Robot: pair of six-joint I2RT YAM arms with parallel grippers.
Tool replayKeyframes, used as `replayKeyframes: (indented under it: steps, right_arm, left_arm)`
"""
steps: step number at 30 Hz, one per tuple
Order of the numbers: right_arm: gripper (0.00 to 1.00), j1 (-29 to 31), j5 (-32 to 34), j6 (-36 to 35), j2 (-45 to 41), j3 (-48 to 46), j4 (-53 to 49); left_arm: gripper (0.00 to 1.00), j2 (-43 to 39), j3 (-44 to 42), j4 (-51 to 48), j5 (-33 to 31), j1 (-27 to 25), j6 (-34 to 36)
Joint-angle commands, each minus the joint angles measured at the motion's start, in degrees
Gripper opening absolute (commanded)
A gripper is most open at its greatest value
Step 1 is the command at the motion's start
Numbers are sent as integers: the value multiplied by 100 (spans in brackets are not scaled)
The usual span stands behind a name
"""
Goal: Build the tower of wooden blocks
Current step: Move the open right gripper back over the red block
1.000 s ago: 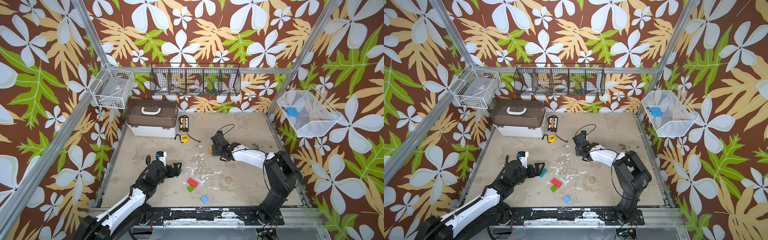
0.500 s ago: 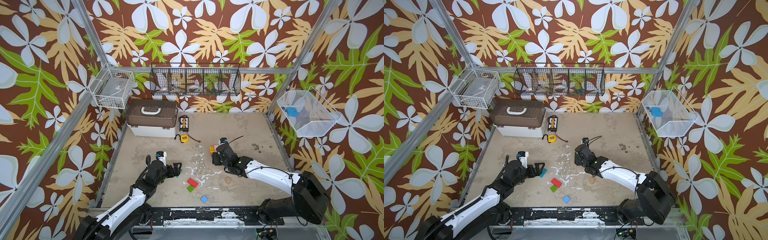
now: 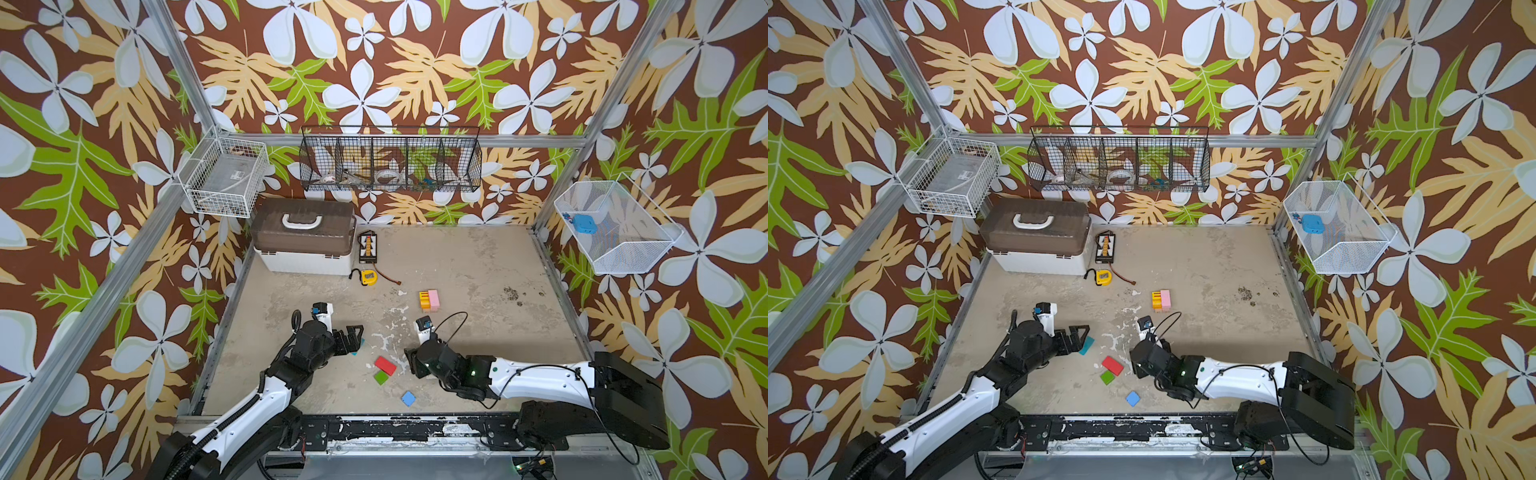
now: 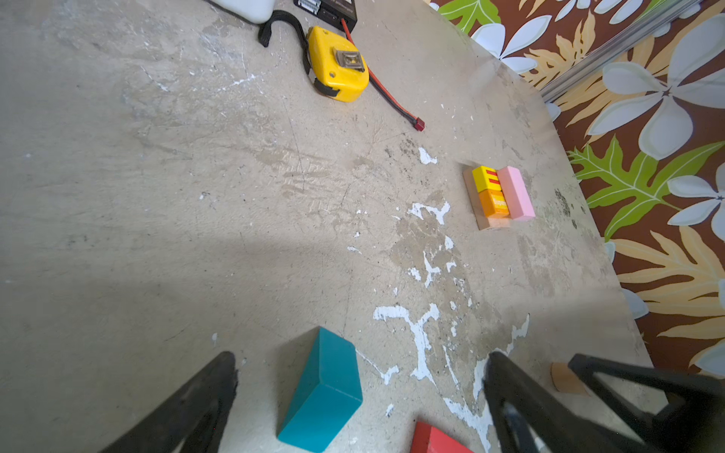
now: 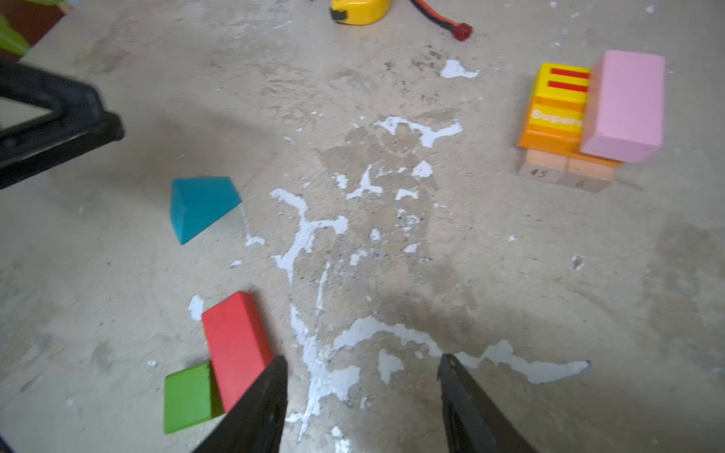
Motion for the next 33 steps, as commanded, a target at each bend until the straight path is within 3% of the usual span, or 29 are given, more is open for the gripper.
replayKeyframes:
  steps: [1,5,8,9,17,21,26,28,29,32,33]
  right_arm:
    - [62,366,447,-316,25,-71,727]
    - [68,679,809,-418,247,15,751]
    - [98,747,1392,90,388,228,312]
    - [100,745,1457,146,427,269,260]
    - [94,754,1494,108,484,298,435]
    - [93,762,1500,-223,114,-53,993]
    - [96,763,1200,-769,-241,-840,2542]
    - [96,751,1220,-727,-335,-876,2391]
    - [96,698,1092,-700,-366,-805,2194]
    - [100,297,-338,-957,-356,-643,2005]
    - [100,304,-466,-1048,-317,-591,1984]
  left_arm:
    - [100,9,-1,151,11,3,10]
    - [100,-17,-15,169,13,3,3]
    - [100,-3,-10,168,-23,3,3]
    - [100,21,-2,172,-23,3,-2]
    - [100,40,-1,175,-30,2,12]
    - [100,94,18,175,-13,-2,18]
    - [100,80,18,184,-32,-1,12]
    - [100,87,19,184,-45,-6,11]
    - [100,98,26,184,-40,-6,13]
    - [100,119,35,184,-13,-6,20]
    - [100,116,29,184,-8,-6,20]
